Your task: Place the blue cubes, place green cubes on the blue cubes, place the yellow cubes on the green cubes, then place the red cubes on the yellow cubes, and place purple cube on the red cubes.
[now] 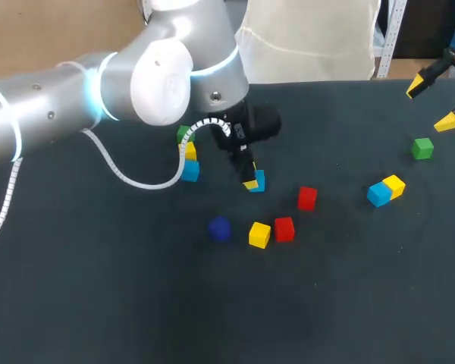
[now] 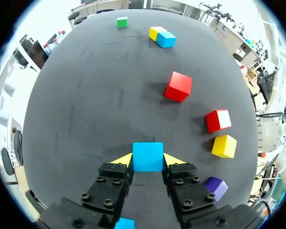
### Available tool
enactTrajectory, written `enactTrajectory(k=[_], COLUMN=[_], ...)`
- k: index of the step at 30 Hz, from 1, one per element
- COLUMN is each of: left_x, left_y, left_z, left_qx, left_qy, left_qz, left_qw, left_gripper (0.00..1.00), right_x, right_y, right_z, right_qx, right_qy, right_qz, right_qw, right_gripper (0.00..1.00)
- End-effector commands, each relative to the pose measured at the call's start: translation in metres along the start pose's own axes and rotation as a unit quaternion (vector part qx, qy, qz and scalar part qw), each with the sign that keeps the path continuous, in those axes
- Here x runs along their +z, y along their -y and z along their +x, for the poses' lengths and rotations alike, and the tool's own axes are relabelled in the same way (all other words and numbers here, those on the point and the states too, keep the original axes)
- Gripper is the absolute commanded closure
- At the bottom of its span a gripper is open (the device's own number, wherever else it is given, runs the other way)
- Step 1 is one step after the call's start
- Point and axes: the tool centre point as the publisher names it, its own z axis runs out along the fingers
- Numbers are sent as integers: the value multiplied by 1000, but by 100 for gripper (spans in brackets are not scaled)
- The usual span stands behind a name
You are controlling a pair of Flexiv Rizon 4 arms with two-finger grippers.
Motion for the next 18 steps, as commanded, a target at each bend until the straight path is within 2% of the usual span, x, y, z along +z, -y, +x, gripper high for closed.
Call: enactTrajectory(k=[1, 10, 14, 18], left_x=[-1, 0, 0, 0], left_y=[-4, -5, -5, -6], left_z=[-2, -2, -2, -2], left_qx=[1, -6, -7, -6], left_qy=[-5, -7, -9, -8], left_qz=[6, 13, 16, 18], left_qw=[1000, 1000, 1000, 1000], left_gripper=[100, 100, 86, 78], right_x=[0, 0, 0, 0], right_y=[-1, -1, -1, -1], right_z=[0, 0, 0, 0], right_qx=[-1, -1, -1, -1], right_qy=[0, 0, 0, 0], right_qz=[1, 1, 1, 1], right_qw=[1000, 1000, 1000, 1000], right_gripper=[0, 0, 0, 0])
